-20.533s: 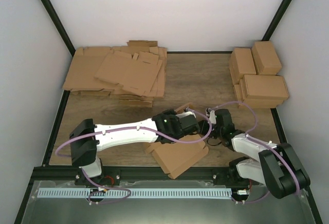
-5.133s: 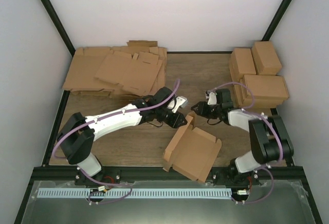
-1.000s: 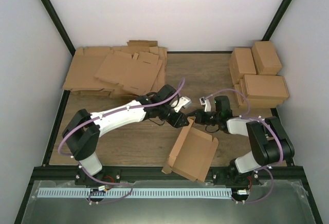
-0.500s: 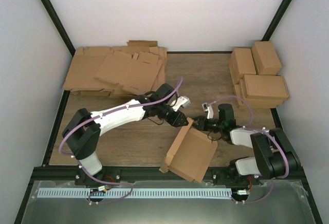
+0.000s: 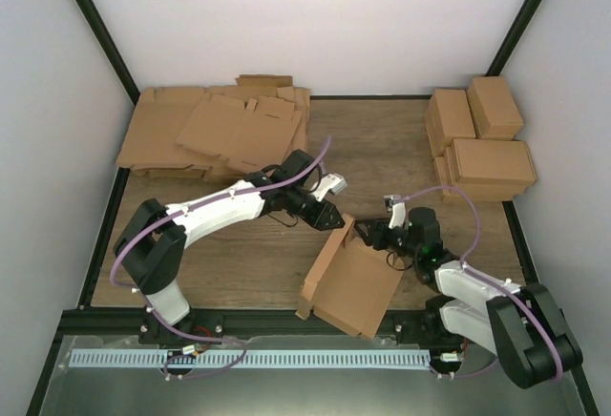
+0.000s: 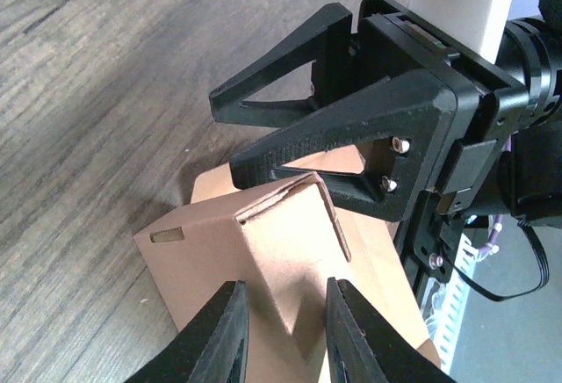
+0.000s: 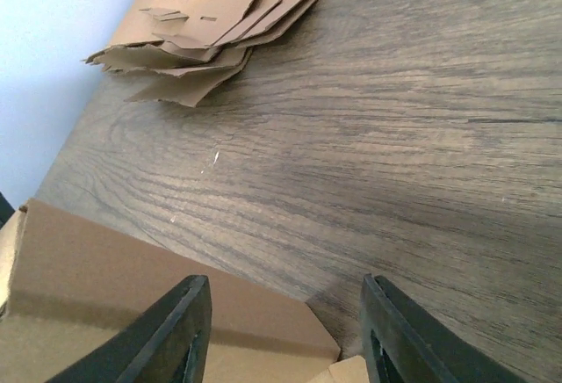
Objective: Fold the paper box
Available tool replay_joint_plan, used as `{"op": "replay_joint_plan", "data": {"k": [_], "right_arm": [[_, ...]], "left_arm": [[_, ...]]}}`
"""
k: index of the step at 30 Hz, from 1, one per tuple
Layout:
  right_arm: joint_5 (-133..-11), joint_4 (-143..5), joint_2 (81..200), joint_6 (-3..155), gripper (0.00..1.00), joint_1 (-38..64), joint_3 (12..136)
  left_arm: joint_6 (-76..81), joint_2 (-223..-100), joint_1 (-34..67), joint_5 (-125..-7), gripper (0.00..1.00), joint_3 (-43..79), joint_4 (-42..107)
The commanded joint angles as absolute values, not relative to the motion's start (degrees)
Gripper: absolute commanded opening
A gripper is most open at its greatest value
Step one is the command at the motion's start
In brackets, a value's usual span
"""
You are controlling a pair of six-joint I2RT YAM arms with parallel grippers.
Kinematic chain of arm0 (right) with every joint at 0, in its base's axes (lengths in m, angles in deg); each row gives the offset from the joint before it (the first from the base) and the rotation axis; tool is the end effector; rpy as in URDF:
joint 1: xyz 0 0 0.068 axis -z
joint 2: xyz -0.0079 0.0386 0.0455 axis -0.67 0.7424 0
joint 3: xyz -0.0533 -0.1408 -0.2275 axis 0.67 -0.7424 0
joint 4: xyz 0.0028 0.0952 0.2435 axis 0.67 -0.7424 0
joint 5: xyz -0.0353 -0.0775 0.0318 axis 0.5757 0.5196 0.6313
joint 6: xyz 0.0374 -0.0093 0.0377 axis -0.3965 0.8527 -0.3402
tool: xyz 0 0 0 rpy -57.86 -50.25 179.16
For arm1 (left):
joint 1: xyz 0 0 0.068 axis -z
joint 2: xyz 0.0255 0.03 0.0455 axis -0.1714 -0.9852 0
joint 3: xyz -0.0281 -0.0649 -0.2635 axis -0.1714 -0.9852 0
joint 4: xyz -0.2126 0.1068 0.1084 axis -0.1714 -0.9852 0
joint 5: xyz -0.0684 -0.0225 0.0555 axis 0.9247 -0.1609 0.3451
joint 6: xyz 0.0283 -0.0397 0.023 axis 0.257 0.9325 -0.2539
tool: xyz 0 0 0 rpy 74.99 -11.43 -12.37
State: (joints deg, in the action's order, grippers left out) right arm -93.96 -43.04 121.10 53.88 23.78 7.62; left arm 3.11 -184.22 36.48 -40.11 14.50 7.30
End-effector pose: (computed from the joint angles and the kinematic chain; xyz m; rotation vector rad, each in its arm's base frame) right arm 0.1696 0.0749 0.1401 -0.1436 2.1394 1.0363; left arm 0.2359 -0.2762 0.2273 1.0337 2.4252 -1.1421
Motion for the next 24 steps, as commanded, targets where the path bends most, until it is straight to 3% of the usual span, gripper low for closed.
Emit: {"op": "replay_joint_plan", "data": {"k": [1, 15, 24], "right_arm": [[-86.78, -39.25, 117.28, 56.83, 0.50, 18.88, 5.77], [-76.61, -51.25, 114.43, 49.67, 0.47, 16.58, 7.54], [-83.06, -48.25, 107.24, 54.34, 0.48, 16.32, 4.24]], "left_arm": [[0.73, -185.32, 35.83, -42.08, 0.27, 13.88, 4.88], [0.33, -186.54, 34.43, -41.28, 0.27, 14.63, 5.15], [0.62, -187.71, 34.43, -40.14, 0.27, 14.45, 5.88]]}}
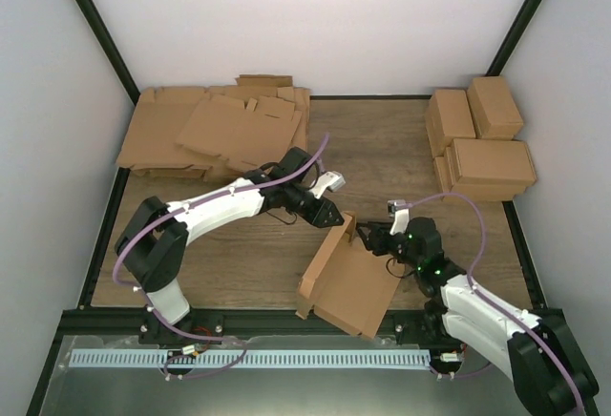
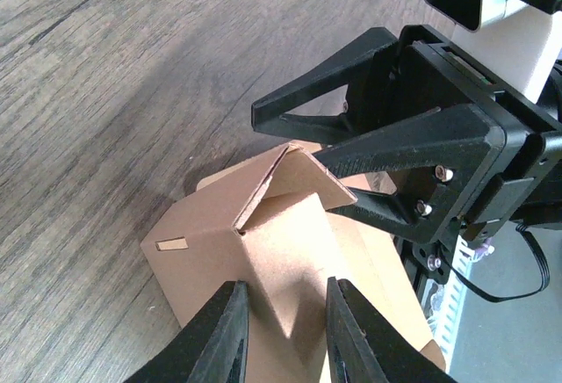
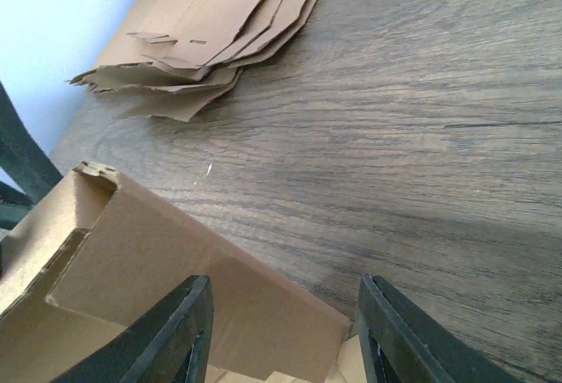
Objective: Fold the paper box
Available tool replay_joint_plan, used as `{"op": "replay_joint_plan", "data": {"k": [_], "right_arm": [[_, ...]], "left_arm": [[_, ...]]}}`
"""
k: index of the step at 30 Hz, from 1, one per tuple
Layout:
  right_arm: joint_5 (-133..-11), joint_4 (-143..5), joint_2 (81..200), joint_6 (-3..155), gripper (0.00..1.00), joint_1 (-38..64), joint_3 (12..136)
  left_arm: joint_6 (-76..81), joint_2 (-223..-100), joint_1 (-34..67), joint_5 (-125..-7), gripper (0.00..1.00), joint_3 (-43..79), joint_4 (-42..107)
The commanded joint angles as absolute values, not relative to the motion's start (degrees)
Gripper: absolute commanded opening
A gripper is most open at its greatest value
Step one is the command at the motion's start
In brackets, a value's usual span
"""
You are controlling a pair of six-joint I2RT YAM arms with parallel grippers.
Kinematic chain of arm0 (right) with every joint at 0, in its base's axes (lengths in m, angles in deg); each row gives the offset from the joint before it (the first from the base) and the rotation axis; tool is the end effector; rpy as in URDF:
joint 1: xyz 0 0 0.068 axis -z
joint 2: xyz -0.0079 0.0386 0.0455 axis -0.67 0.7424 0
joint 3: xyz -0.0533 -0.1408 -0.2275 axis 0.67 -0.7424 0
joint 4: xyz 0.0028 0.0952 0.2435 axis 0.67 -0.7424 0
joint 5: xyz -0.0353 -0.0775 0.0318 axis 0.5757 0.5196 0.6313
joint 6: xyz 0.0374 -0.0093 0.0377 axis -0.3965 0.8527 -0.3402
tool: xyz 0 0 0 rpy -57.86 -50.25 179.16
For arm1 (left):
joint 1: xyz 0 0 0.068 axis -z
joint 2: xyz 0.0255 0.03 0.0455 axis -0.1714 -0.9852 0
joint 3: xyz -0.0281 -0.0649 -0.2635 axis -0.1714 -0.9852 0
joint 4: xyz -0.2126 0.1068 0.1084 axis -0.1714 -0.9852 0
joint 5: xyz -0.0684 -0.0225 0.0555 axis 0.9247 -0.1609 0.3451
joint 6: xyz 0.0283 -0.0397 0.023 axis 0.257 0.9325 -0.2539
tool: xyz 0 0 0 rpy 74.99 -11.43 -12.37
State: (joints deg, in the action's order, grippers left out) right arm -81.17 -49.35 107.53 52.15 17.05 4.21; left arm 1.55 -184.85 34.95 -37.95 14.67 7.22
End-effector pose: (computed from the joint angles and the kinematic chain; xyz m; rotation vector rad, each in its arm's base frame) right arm 0.1443 0.0790 0.1464 -0.0997 2.0802 0.9128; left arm 0.2432 -0.2713 0.2249 1.0449 2.4142 -1.1698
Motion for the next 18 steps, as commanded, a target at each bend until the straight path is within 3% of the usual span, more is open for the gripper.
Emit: {"op": "replay_joint_plan", "data": {"k": [1, 18], "right_arm": [[-83.57, -47.93, 108.07, 54.98, 0.48, 16.32, 4.60], [-92.53, -44.27, 121.75, 69.27, 0.49, 16.23, 12.91]], "left_arm": [[0.74, -187.81, 34.47, -39.98, 0.26, 14.58, 5.97], [0.39, -187.58, 34.48, -38.92, 0.27, 15.61, 5.05]]}}
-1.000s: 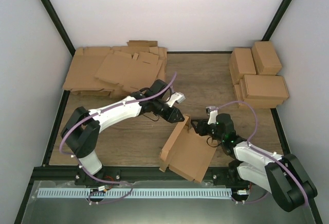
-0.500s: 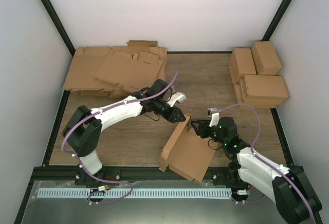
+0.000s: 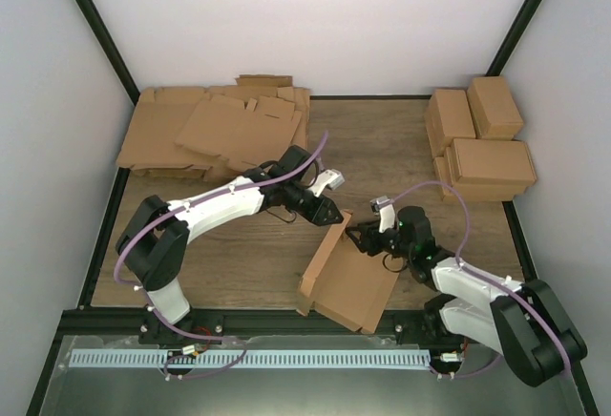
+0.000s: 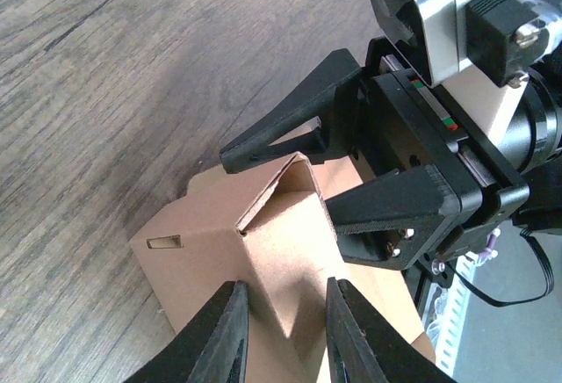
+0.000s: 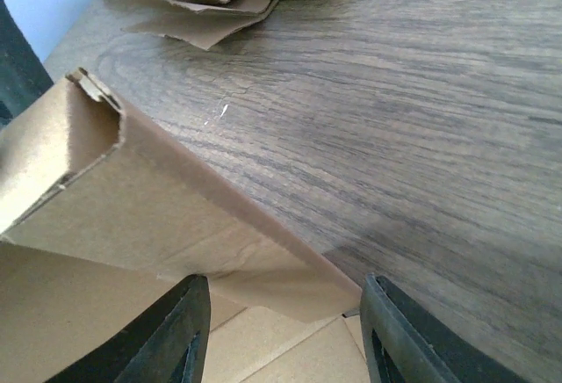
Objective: Fold the paper box
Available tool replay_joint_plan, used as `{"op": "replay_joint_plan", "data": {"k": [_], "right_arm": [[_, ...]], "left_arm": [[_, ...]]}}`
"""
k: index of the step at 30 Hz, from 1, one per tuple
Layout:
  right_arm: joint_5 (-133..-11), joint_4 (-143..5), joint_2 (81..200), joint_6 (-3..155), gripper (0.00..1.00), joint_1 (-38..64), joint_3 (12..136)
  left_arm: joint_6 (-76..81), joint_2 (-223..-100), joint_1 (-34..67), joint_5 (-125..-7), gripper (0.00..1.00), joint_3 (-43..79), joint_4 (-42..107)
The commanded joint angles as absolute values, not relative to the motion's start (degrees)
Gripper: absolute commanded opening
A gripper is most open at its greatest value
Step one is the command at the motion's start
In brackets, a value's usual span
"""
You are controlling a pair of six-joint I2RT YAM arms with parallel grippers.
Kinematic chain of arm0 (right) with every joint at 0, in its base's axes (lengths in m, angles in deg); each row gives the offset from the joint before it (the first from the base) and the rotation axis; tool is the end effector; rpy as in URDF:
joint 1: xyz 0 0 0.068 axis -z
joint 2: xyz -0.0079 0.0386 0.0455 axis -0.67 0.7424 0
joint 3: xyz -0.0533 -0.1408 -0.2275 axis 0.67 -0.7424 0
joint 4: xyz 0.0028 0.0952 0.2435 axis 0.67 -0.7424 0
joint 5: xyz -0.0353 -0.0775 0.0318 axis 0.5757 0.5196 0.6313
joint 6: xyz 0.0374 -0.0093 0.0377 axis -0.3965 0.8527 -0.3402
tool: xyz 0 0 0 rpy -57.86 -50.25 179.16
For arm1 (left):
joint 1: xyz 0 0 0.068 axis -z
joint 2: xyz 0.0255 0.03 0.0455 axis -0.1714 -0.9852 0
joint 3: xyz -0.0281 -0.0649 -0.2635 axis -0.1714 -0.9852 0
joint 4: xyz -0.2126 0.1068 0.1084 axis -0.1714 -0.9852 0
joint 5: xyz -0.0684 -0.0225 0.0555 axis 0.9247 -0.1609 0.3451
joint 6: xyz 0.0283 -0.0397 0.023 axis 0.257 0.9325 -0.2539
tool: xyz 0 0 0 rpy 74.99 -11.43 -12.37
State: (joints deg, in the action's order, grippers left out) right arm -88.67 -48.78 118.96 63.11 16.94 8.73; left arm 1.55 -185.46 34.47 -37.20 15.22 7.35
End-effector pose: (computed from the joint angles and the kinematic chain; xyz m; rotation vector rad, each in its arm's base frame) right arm 0.1600 0.0915 0.1419 -0.3718 2.1425 0.9141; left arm 0.2471 -0.2714 0.2245 1.0397 2.4123 -1.1838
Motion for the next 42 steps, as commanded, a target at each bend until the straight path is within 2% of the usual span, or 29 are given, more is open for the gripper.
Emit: {"op": "replay_joint_plan", "data": {"k": [1, 12, 17, 22, 25, 27, 37, 42], "right_arm": [[-93.39, -43.48, 122.71, 70.23, 0.49, 16.23, 13.16], [-92.21, -33.78, 129.17, 75.06, 0.48, 16.23, 13.02], [-94.78, -35.55, 128.71, 73.78, 0.48, 16.21, 13.58], [-95.35, -37.84, 122.41, 69.16, 0.58, 16.23, 10.58], [-94.43, -42.36, 116.33, 67.17, 0.71, 16.23, 9.68], [-94.15, -44.83, 113.19, 65.47, 0.76, 16.23, 9.76], [-91.72, -55.50, 102.90, 61.52, 0.84, 16.23, 10.65], [-87.26, -59.69, 98.57, 59.89, 0.84, 16.38, 12.12]], "left_arm": [[0.22, -187.61, 34.51, -38.74, 0.27, 15.63, 4.90], [-0.38, -188.27, 34.20, -36.55, 0.30, 16.52, 4.93], [1.52, -188.07, 33.41, -38.53, 0.30, 16.74, 5.88], [2.74, -187.69, 33.39, -39.63, 0.31, 16.77, 6.58], [2.66, -187.69, 33.46, -39.84, 0.31, 16.57, 6.45], [2.56, -187.71, 33.45, -40.00, 0.31, 16.56, 6.22], [2.70, -186.97, 33.44, -40.37, 0.31, 16.22, 6.17], [2.69, -186.30, 33.42, -40.64, 0.31, 15.57, 6.20]]}}
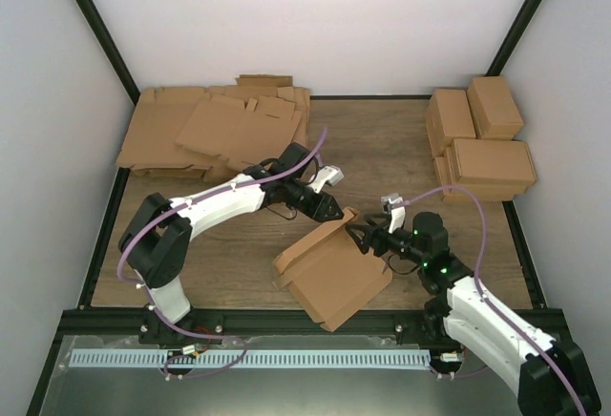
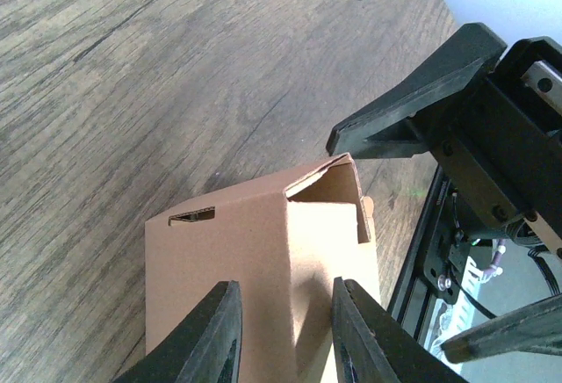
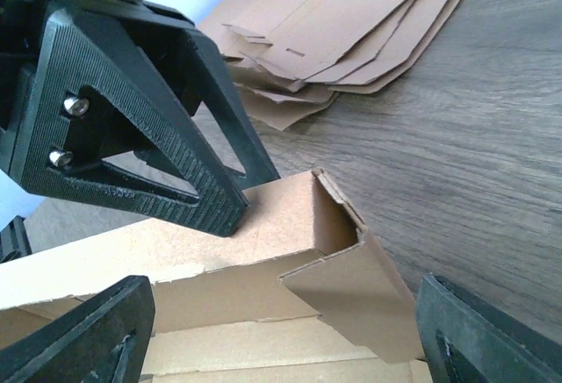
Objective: Fold the paper box
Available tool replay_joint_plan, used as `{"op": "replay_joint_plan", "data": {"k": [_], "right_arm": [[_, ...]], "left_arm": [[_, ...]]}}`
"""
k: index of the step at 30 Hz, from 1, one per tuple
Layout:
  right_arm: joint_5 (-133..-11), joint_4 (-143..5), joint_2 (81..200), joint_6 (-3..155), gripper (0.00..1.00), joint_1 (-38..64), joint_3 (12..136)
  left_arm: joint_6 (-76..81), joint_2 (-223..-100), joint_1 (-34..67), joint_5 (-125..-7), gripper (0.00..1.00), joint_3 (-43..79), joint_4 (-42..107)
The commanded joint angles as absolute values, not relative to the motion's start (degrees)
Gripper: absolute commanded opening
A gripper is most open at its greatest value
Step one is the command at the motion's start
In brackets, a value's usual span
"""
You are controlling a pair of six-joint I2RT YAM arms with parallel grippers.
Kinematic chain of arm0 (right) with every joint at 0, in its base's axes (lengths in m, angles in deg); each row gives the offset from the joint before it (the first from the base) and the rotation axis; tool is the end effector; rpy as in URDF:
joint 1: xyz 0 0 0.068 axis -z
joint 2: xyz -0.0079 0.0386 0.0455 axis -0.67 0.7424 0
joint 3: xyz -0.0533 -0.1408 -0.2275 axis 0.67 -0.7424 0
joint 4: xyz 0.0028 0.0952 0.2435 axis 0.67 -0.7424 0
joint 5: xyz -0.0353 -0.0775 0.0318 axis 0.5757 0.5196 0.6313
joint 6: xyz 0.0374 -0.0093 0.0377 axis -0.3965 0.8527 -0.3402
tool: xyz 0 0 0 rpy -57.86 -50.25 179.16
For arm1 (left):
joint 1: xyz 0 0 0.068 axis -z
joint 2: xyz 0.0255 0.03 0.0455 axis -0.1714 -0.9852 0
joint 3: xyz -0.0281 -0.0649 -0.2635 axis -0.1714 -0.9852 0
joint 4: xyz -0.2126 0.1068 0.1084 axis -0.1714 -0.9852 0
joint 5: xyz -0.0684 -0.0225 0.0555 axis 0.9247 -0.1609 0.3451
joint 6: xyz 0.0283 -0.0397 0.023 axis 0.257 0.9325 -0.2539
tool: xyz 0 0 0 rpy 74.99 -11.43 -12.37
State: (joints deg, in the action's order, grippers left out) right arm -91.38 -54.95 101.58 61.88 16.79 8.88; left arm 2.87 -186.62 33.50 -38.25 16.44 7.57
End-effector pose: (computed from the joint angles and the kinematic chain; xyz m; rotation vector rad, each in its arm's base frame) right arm 0.1415 0.0850 0.1796 -0.4135 1.9392 0.9912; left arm 0.2564 -0.2709 0.2239 0.9840 2.4322 -1.1637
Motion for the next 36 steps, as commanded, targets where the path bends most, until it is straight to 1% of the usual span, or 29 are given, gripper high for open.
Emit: {"op": "replay_joint_plan", "data": {"k": [1, 4, 8, 14, 19, 21, 25, 29, 32, 36], "right_arm": [[-86.55, -60.10, 98.01, 59.53, 0.84, 16.52, 12.28], [-85.64, -60.81, 97.15, 57.86, 0.84, 17.75, 12.73], [-87.47, -59.92, 98.01, 54.69, 0.83, 21.73, 12.87], [-93.01, -53.03, 99.54, 47.80, 0.79, 26.99, 10.71], [-91.65, -52.63, 105.90, 47.41, 0.64, 27.48, 11.36], [-91.93, -50.21, 108.26, 46.63, 0.59, 27.63, 10.63], [-93.62, -43.39, 113.23, 44.04, 0.53, 27.61, 8.20], [-96.43, -39.29, 117.02, 44.64, 0.48, 27.65, 7.42], [-98.52, -38.60, 118.56, 46.05, 0.41, 27.65, 7.61], [-102.45, -38.97, 120.69, 48.69, 0.29, 27.59, 7.95]], "left_arm": [[2.77, -186.21, 33.42, -40.64, 0.31, 15.33, 6.24], [2.63, -185.86, 33.45, -40.85, 0.30, 14.53, 6.27], [2.52, -185.39, 33.46, -40.82, 0.30, 13.36, 6.66], [1.85, -185.19, 33.67, -40.39, 0.30, 12.62, 6.52], [1.43, -185.43, 33.71, -40.49, 0.30, 12.37, 6.58], [1.20, -185.42, 33.73, -40.54, 0.30, 12.32, 6.44], [1.03, -185.32, 33.91, -40.69, 0.30, 12.33, 6.39], [1.18, -185.11, 34.09, -40.64, 0.30, 12.39, 6.27], [1.35, -185.21, 34.18, -40.94, 0.30, 12.33, 6.34], [1.62, -185.44, 34.34, -40.91, 0.30, 12.47, 6.61]]}}
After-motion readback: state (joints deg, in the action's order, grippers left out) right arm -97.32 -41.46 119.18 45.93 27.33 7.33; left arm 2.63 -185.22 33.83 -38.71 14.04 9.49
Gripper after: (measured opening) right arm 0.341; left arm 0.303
